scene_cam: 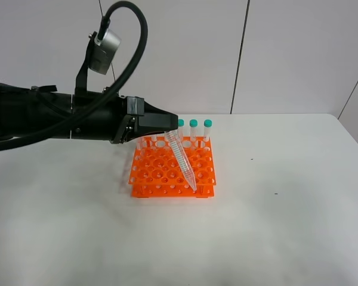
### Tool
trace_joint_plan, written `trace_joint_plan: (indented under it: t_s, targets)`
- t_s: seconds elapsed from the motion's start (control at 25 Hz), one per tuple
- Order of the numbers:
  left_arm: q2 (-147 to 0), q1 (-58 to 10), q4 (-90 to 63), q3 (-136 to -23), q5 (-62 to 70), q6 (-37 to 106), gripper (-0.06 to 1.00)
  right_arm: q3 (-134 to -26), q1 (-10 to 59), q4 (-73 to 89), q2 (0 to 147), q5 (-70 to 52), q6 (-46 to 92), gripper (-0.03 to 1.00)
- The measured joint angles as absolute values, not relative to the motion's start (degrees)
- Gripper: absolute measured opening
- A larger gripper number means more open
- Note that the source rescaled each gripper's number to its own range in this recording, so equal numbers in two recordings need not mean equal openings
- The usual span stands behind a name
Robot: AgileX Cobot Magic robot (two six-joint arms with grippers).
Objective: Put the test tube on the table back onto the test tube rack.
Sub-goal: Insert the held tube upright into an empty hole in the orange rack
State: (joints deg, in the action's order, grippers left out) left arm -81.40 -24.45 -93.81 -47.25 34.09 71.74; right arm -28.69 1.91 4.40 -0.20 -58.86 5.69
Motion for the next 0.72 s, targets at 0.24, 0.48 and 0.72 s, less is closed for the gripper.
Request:
trace_joint_plan:
  t_s: [0.24,0.48,0.72]
  targets:
    - [-72.7,-24.5,-93.8,-47.3,33.6,71.1,0.00,-28.7,1.9,4.4,-0.2,-58.9,5.7,1.00]
    - [-64.6,-24.5,-91.7,-47.3,27.4,71.6,0.00,-28.7,1.9,4.4,-0.2,-58.9,5.7,1.00]
    - [-60.3,-24.5,-79.5,-47.3,18.6,71.6,0.00,-28.7,1.9,4.4,-0.2,-58.9,5.7,1.00]
